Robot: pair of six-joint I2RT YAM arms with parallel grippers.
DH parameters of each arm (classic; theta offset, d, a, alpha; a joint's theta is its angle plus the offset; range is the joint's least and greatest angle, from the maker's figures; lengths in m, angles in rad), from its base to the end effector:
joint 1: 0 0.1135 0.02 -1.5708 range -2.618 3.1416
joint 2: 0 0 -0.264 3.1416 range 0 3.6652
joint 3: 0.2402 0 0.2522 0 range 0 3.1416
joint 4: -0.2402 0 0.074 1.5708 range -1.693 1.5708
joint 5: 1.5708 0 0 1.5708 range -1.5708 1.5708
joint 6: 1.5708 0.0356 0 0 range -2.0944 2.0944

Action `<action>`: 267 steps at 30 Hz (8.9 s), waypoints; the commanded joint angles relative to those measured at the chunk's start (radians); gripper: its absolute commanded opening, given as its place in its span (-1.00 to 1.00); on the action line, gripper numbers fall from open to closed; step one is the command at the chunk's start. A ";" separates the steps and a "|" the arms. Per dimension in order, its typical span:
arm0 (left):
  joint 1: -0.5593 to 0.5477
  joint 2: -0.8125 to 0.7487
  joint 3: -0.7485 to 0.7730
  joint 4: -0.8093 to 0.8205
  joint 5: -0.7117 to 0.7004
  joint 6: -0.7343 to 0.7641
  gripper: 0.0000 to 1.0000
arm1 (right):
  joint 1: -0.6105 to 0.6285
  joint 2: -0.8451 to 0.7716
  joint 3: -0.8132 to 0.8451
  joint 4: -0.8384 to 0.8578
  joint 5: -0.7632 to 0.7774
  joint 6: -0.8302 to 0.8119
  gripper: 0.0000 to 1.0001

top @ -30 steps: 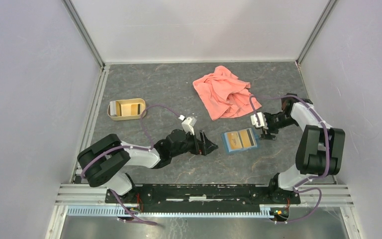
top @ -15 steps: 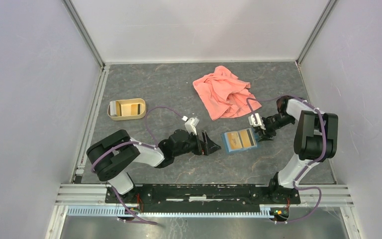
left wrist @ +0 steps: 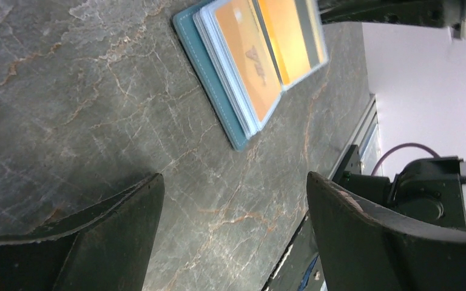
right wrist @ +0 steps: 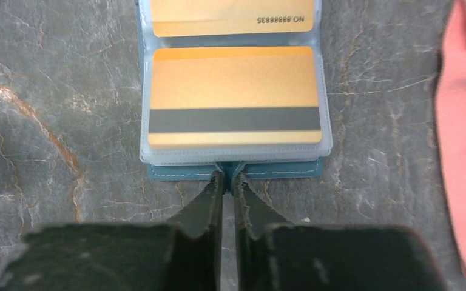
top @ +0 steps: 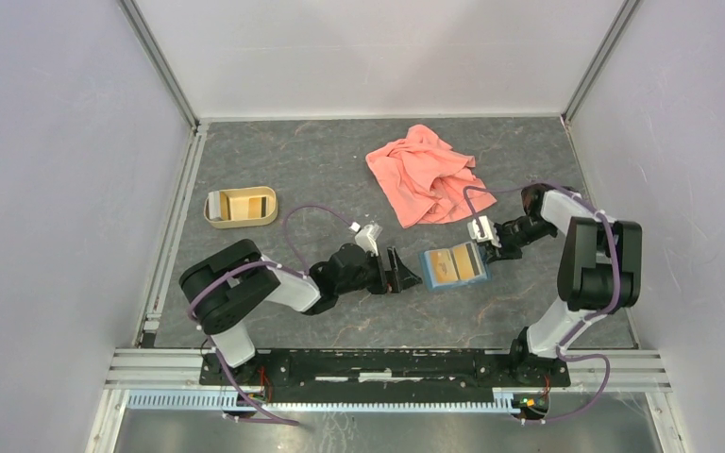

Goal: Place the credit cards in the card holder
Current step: Close the card holder at the center of the board.

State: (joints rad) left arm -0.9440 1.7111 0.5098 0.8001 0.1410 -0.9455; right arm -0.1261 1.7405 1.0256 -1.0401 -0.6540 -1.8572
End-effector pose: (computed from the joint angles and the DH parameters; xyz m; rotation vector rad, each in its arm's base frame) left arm 0.1730 -0.2475 0.1255 0.1029 2.2358 -1.2920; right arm 0.2708 -0.0125 0.1579 -1.9329 1.7528 0.6857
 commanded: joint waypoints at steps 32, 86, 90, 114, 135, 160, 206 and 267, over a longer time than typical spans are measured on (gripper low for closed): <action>-0.001 0.150 0.265 -0.476 -0.227 -0.090 0.54 | -0.046 -0.172 -0.207 0.056 -0.394 0.165 -0.95; -0.004 0.217 0.209 0.158 0.143 -0.296 0.35 | 0.009 -0.145 -0.309 0.435 -0.048 0.563 -0.99; -0.003 0.213 0.202 0.195 0.151 -0.299 0.36 | 0.010 -0.151 -0.305 0.423 -0.071 0.556 -0.99; -0.013 0.346 0.291 0.423 0.214 -0.352 0.43 | -0.007 -0.172 -0.269 0.322 -0.203 0.510 -0.99; -0.013 0.458 0.408 0.346 0.225 -0.319 0.43 | -0.135 -0.061 -0.247 -0.102 -0.480 -0.011 -0.98; -0.015 0.508 0.441 0.245 0.202 -0.347 -0.04 | -0.227 -0.050 -0.320 -0.116 -0.556 -0.074 -0.81; -0.077 0.364 0.558 -0.229 0.092 0.048 -0.40 | 0.055 -0.293 -0.151 -0.155 -0.096 -0.186 0.11; -0.083 0.129 0.411 -0.347 -0.047 0.270 0.00 | 0.069 -0.323 -0.203 0.275 0.104 0.910 -0.86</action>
State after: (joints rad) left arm -1.0191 1.7821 0.9390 0.4789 0.0814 -0.7101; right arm -0.0578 1.3716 0.8562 -0.8127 -0.6147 -1.0916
